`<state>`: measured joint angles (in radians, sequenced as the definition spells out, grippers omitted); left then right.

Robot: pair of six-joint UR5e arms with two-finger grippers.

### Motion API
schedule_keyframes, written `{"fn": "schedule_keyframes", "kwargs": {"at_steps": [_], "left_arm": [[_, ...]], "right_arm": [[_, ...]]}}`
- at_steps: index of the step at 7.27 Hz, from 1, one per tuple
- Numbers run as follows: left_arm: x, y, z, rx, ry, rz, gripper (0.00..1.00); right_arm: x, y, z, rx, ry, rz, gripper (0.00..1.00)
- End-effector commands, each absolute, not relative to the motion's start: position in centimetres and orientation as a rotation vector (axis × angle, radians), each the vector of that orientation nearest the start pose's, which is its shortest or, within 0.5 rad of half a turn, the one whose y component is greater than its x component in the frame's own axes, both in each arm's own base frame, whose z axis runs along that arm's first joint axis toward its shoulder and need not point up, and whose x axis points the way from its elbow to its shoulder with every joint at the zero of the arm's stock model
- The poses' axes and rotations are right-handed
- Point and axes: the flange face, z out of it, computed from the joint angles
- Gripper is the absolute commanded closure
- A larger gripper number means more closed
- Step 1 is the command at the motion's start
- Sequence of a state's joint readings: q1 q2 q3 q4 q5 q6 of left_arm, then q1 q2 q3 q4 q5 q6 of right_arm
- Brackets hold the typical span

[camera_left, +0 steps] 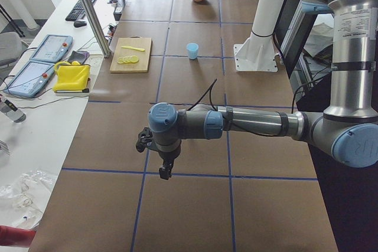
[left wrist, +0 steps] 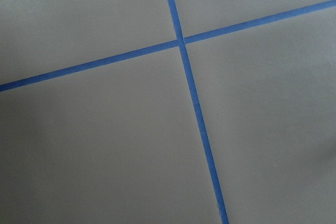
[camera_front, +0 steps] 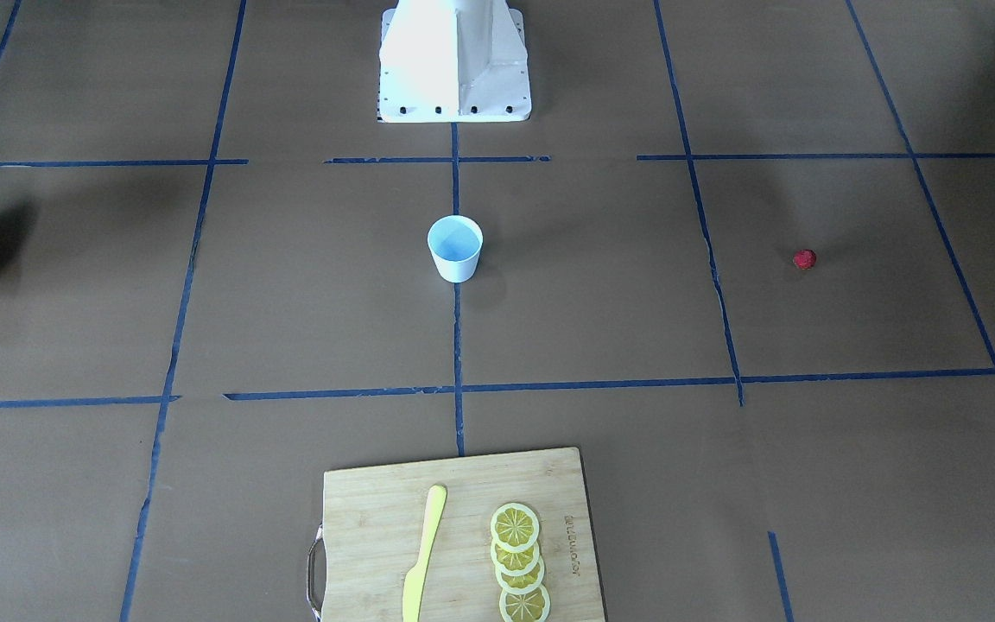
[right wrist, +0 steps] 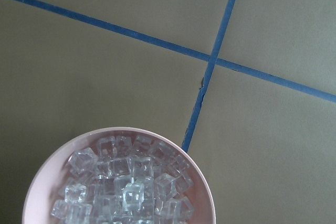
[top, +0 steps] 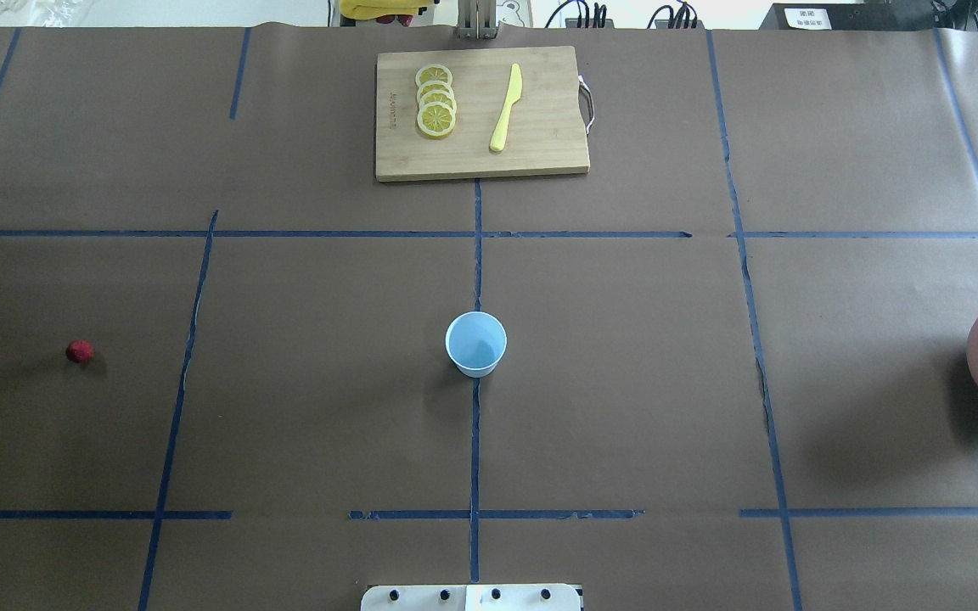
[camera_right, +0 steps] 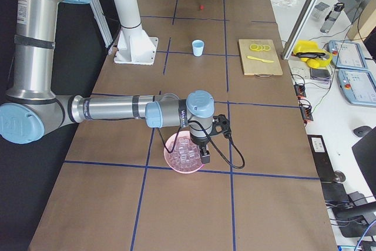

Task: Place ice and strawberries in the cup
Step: 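Lower the right gripper into the pink bowl and grasp an ice cube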

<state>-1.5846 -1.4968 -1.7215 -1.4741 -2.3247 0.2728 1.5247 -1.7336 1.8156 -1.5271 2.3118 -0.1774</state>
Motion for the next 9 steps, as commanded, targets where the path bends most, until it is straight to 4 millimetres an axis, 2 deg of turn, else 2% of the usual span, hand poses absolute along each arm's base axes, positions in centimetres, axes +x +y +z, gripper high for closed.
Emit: {"fn": "schedule_keyframes", "kwargs": {"at_steps": [1, 4, 5, 6, 9], "left_arm": [[-7.1, -45.4, 63.2, 0.087, 0.750, 0.241, 0.00], [-7.1, -45.5, 63.5, 0.080, 0.756, 0.234, 0.00], [-7.1, -45.5, 63.6, 0.079, 0.756, 0.234, 0.00], [-7.1, -45.5, 63.6, 0.079, 0.758, 0.234, 0.00], [-6.4, -45.6, 63.6, 0.073, 0.758, 0.249, 0.00]], "right_arm": [[4.6, -43.4, 60.5, 0.182, -0.730, -0.267, 0.00], [4.6, -43.5, 59.9, 0.189, -0.727, -0.263, 0.00], [3.8, -43.6, 59.7, 0.184, -0.730, -0.277, 0.00], [1.5, -43.7, 59.6, 0.183, -0.732, -0.330, 0.00], [-3.4, -41.0, 61.3, 0.219, -0.712, -0.335, 0.00]]}}
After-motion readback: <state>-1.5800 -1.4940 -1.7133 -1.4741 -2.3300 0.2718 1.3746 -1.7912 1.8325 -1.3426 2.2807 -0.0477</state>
